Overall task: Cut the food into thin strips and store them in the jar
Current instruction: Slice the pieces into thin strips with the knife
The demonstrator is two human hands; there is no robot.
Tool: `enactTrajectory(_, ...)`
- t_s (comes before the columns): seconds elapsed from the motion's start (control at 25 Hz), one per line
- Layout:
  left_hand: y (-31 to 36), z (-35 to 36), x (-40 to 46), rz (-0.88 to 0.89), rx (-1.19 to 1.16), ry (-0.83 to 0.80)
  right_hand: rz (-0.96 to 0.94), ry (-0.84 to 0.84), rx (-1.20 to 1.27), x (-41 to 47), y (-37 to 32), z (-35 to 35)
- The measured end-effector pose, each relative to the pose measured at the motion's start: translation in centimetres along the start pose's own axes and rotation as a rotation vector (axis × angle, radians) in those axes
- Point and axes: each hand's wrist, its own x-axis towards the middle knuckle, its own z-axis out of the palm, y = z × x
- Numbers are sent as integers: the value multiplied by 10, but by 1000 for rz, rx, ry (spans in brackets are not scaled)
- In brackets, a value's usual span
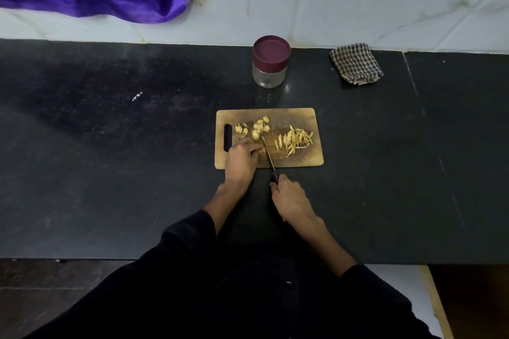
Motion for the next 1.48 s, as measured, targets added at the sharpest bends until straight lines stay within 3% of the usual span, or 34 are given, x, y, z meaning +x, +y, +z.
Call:
enactTrajectory(0.2, 1, -1, -1, 13, -5, 4, 31, 91, 55, 2, 8, -6)
enactTrajectory(0.76, -2, -2, 0, 51, -57, 25, -56, 53, 53, 7, -13, -6)
enactTrajectory(1.48, -1, -3, 0, 25, -51, 23, 12, 28, -1, -1, -4, 2)
